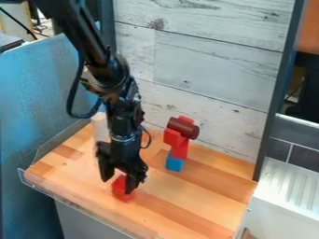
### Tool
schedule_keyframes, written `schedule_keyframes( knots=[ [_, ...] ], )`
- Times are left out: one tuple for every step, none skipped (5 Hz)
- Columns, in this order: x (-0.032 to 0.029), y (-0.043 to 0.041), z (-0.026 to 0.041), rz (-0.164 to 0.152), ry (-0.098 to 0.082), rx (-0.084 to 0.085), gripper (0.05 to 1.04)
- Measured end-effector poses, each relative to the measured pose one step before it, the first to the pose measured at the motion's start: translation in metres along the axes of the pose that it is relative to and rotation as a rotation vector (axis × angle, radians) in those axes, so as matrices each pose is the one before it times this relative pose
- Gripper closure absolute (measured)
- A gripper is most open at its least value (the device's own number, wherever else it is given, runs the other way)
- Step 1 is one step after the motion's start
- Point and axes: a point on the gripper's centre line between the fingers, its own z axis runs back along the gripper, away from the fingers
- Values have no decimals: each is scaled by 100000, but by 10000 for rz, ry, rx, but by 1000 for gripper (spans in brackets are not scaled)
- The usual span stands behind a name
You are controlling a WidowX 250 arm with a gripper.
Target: Take red object from top of cylinder to center of table
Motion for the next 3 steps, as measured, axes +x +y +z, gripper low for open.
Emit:
schedule_keyframes(
  knots=[
    [24,-13,-290,577,-240,172,77],
    [-4,-336,-121,187,-107,-161,83],
    [-378,1970,2999,386,-505,-343,83]
  ],
)
